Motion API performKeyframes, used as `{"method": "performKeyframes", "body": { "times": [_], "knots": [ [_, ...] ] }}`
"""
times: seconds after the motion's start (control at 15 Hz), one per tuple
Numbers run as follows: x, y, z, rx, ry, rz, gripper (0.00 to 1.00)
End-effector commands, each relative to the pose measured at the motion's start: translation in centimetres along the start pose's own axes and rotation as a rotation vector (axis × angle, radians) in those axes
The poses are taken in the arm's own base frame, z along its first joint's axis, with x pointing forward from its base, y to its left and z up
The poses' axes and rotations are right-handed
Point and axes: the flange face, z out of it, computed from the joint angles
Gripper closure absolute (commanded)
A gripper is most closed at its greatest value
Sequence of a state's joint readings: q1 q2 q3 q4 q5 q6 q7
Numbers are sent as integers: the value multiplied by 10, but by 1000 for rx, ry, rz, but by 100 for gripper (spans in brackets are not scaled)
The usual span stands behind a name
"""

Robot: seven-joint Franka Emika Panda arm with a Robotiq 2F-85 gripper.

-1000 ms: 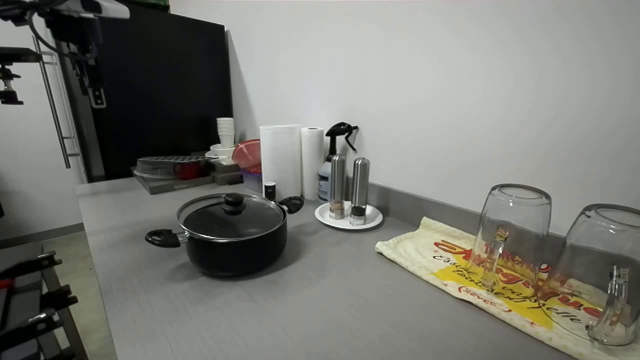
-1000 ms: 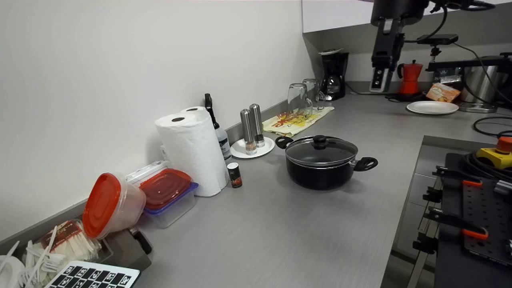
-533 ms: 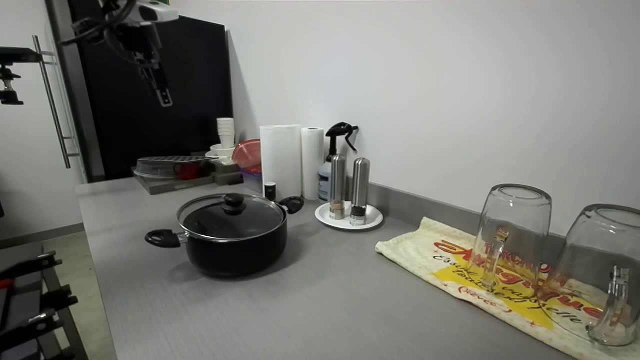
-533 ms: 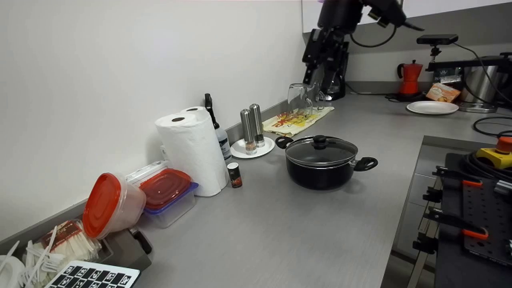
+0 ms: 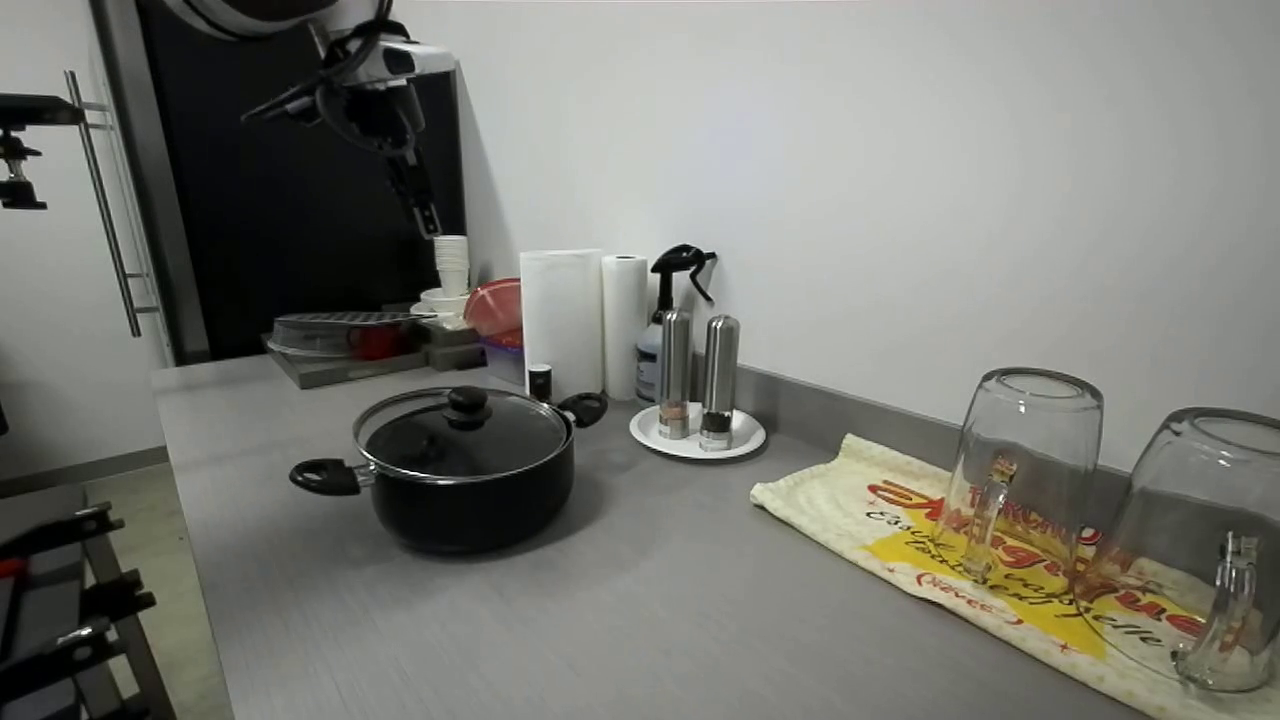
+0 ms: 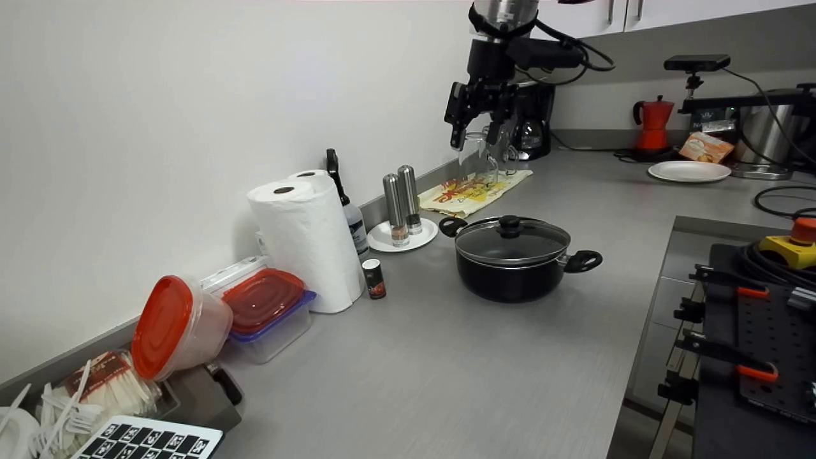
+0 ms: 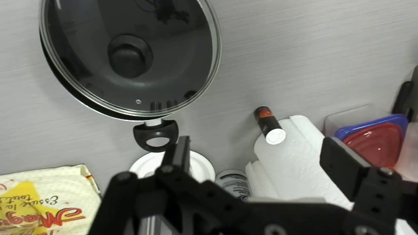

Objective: Remove the glass lid from the black pot and put it on the counter

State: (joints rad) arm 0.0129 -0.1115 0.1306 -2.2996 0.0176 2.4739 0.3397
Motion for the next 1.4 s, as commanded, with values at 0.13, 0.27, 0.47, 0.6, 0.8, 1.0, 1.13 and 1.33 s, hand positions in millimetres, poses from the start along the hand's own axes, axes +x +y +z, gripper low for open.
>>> {"method": "performKeyframes", "body": {
  "times": [0.13,0.27,0.47,0.6,0.8,1.0,1.13,1.33],
  "knots": [
    [17,38,10,-77,-18,102,0],
    [18,55,16,-101,-28,139,0],
    [18,76,28,-127,-55,200,0],
    [16,81,34,-131,-71,226,0],
    [11,80,45,-128,-99,238,0],
    [5,79,64,-143,-126,245,0],
    [3,83,81,-159,-138,258,0],
    [2,94,106,-174,-169,294,0]
  ]
}}
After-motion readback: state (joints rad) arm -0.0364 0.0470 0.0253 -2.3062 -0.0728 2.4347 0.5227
